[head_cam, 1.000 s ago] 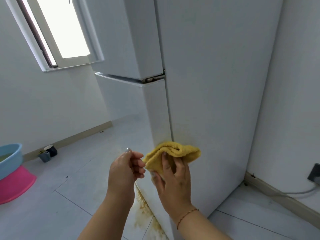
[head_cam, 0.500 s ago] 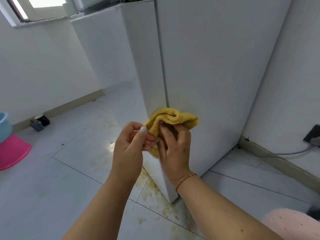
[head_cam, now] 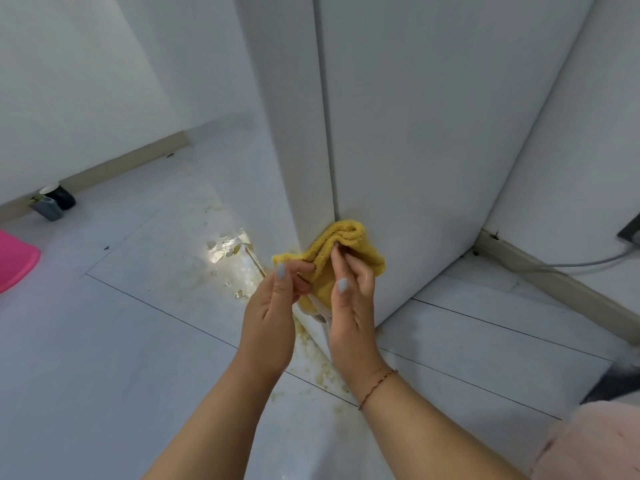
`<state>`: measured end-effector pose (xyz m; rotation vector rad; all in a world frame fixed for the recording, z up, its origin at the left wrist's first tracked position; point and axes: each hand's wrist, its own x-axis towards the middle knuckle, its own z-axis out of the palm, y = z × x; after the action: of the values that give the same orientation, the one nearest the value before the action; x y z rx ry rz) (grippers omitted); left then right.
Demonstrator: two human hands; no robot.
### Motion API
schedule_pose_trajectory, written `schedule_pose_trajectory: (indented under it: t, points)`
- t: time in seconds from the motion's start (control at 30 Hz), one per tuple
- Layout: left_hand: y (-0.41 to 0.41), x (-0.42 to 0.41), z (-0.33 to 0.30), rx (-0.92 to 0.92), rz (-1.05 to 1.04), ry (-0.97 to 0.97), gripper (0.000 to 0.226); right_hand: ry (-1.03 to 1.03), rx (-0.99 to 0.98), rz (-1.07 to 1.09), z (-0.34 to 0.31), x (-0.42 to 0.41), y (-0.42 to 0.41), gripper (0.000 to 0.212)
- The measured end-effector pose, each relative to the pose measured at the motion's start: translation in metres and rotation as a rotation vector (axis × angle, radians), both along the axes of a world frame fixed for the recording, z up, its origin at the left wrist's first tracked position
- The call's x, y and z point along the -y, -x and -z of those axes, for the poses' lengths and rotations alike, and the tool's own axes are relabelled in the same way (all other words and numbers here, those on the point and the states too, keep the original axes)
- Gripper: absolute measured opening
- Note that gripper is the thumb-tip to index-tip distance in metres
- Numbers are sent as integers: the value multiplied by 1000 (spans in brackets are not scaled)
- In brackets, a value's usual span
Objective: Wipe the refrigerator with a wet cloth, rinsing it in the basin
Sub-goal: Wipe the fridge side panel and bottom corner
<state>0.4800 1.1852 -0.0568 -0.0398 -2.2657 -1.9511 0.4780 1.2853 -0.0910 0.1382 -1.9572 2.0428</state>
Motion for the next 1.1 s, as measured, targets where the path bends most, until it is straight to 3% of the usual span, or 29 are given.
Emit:
schedule_pose_trajectory:
  t: [0.2,0.3,0.47,0.67,0.77,0.9,1.03,1.1]
  points:
    - [1,1,36,94,-1,-5,49,136,131,-16,26,14,-8,65]
    - [2,2,56,168,0,8,55,173,286,-24,43,22,-11,54]
    - [-1,1,72,337,45,50,71,384,572,-35,71,25,-8,59]
    - [-4,-7,85,495,38,46,73,731,934,64,99,30,11,92]
    - [-7,-12,90,535,-9,32,72,832,1081,76,108,26,26,93]
    - [-13,-9,95,571,-31,-6,75,942,1177,121,125,24,41,89]
    - [-12,-4,100,574,-77,-24,76,1043,1146,233,143,24,54,67]
    - [-12,-2,102,578,-96,-37,76,1080,1157,268,149,21,58,71]
